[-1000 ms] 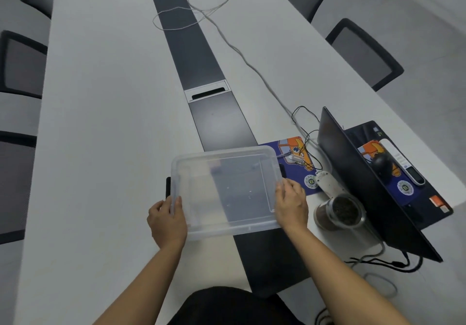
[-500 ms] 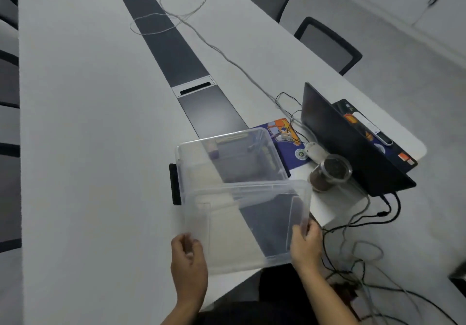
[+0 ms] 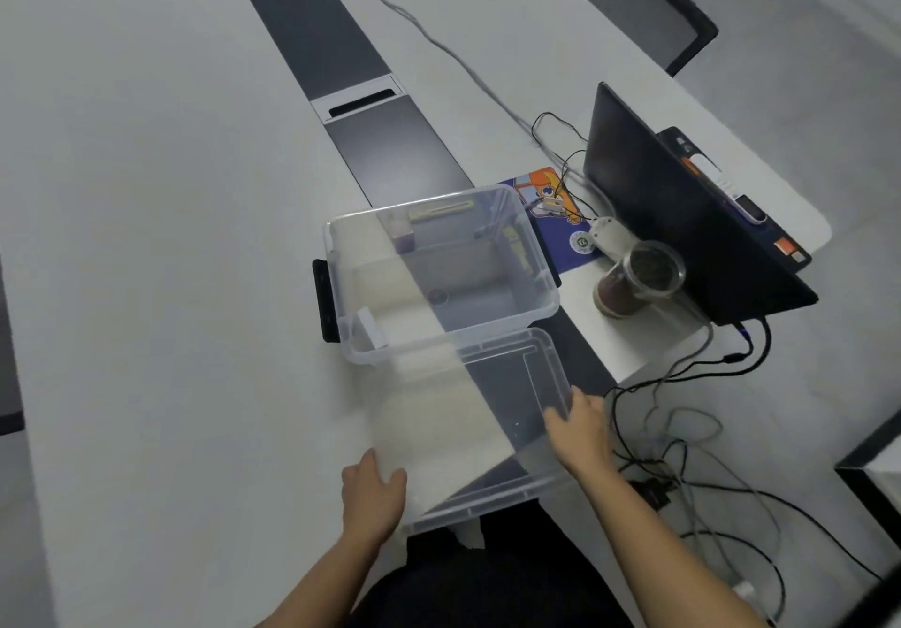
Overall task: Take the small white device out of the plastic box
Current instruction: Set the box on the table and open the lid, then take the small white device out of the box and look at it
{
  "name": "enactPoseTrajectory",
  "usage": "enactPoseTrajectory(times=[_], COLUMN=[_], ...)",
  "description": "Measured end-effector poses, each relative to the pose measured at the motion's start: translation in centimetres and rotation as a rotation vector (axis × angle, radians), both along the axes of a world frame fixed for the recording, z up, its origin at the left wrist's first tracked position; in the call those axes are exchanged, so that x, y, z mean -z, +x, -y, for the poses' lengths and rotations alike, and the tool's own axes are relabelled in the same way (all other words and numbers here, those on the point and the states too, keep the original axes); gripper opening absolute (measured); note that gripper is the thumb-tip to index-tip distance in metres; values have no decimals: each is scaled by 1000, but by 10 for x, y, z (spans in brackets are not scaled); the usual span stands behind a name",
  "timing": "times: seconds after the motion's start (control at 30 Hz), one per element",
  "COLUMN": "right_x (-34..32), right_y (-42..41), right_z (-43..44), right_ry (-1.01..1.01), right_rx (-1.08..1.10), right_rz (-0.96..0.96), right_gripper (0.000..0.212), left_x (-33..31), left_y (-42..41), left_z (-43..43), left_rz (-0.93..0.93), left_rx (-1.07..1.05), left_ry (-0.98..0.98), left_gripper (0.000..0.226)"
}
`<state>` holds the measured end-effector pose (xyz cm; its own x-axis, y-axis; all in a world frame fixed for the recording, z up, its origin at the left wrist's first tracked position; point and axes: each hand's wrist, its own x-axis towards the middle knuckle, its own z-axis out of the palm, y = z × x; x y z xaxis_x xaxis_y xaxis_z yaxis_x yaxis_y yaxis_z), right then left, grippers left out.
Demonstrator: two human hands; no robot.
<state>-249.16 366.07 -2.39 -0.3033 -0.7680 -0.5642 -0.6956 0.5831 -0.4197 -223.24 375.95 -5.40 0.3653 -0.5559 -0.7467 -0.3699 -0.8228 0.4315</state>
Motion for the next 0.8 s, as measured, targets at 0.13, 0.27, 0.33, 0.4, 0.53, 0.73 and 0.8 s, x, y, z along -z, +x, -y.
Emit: enactPoseTrajectory(times=[0.13, 0.27, 0.33, 0.4, 0.53, 0.73, 0.8], right_x=[10, 2, -12, -32, -72, -69, -60], right_y=[1, 3, 9, 18, 45, 101, 123], right_z=[3, 0, 8, 21, 62, 135, 152], right_ry=[59, 38, -64, -248, -577, -261, -72], right_rx=[-129, -144, -137, -151, -310, -652, -769], right_rz=[-98, -60, -16, 25, 55, 202, 219], right_gripper=[72, 76, 73, 65, 49, 46, 51], left_x=[-6, -30, -44, -57, -82, -84, -77], left_y=[7, 10, 12, 14, 21, 19, 19], left_z=[7, 15, 26, 45, 89, 114, 112], left_rz=[-23, -69, -51, 50, 184, 43, 31], left_rx=[24, -20, -79, -114, -103, -59, -75], left_ry=[13, -51, -111, -251, -488, -510, -508], left_gripper=[57, 54, 59, 58, 65, 71, 71])
